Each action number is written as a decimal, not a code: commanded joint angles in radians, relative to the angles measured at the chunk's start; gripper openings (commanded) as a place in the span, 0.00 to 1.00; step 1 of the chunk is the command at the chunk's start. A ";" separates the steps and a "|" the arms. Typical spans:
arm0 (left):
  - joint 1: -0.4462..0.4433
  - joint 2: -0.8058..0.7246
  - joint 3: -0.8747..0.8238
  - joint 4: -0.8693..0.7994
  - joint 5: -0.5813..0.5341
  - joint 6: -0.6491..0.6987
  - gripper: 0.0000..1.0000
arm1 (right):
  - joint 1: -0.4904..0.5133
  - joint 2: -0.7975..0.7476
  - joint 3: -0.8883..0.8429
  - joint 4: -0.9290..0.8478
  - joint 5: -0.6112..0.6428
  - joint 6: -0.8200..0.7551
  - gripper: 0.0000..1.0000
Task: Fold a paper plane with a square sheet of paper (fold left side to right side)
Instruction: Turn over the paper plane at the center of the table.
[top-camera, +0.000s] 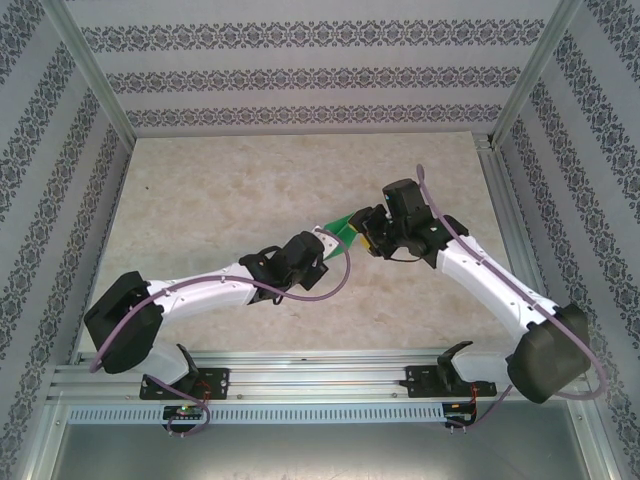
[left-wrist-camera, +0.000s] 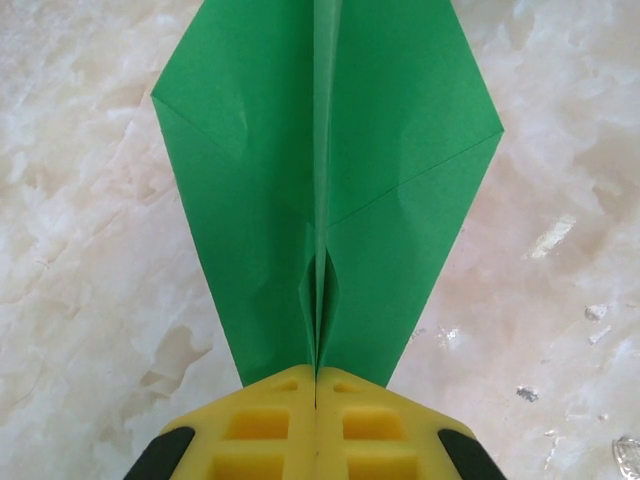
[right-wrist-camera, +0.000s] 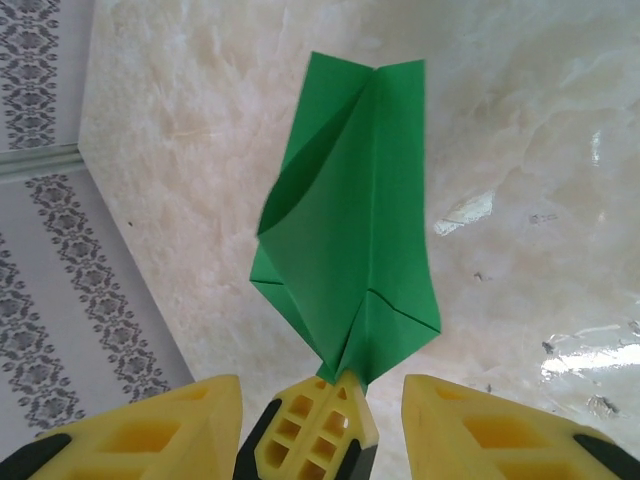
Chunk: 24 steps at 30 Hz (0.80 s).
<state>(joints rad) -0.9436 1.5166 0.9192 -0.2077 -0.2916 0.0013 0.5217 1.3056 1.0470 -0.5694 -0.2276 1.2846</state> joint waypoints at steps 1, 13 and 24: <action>-0.021 0.019 0.036 -0.018 -0.033 0.037 0.00 | 0.026 0.043 0.053 -0.003 0.085 -0.024 0.46; -0.030 0.021 0.034 0.004 -0.026 0.040 0.00 | 0.047 0.162 0.055 0.046 0.082 -0.012 0.34; -0.009 -0.139 -0.016 0.015 0.091 0.003 0.56 | 0.014 0.201 0.123 -0.032 0.052 -0.249 0.00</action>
<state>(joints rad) -0.9604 1.4937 0.9157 -0.2073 -0.2646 0.0242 0.5533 1.5047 1.1210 -0.5606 -0.1654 1.1740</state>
